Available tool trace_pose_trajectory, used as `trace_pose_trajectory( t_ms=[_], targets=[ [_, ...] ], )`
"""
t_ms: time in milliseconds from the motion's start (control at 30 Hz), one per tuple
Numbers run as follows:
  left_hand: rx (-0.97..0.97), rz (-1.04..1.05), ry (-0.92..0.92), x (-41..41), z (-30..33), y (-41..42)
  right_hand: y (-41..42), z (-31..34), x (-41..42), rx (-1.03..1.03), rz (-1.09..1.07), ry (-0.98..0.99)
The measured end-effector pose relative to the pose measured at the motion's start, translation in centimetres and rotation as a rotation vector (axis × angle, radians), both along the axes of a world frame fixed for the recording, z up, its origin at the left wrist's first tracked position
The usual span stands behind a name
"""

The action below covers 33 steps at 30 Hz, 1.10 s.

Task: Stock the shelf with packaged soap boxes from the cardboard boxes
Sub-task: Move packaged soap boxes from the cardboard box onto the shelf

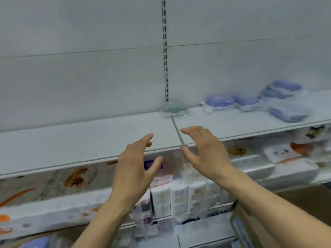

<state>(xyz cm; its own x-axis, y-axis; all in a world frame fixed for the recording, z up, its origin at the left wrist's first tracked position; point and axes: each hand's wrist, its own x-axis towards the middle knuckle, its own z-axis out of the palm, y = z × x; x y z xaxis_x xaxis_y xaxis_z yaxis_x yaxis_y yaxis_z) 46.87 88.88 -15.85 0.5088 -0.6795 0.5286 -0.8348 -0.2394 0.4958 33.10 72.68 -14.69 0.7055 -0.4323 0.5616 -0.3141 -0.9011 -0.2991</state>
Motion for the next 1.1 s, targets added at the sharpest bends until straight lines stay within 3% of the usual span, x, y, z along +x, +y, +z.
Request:
trace_pose_trajectory(
  t_ms=[233, 433, 633, 833, 900, 967, 1100],
  targets=[
    [-0.064, -0.207, 0.048, -9.5, 2.5, -16.8, -15.0, 2.7, -12.4, 0.035, -0.179, 0.073],
    [0.049, -0.313, 0.093, -12.6, 3.7, -27.6, -25.4, 3.0, -17.8, 0.166, -0.308, 0.139],
    [0.19, -0.398, 0.081, -11.2, 4.5, -39.2, -36.6, 4.2, -18.6, 0.271, -0.434, 0.085],
    [0.59, -0.544, -0.12, -6.8, 5.5, -51.7, -48.2, 6.4, -18.0, 0.133, -0.581, 0.31],
    [0.642, -0.543, -0.019, -6.0, 4.7, -55.2, -51.4, 6.9, -17.0, 0.138, -0.631, 0.417],
    [0.691, -0.508, 0.049, -5.6, 3.5, -58.0, -54.2, 6.6, -15.9, 0.215, -0.627, 0.446],
    [0.817, -0.494, 0.002, -4.9, 2.1, -60.4, -57.8, 6.0, -13.1, 0.534, -0.659, 0.213]
  ],
)
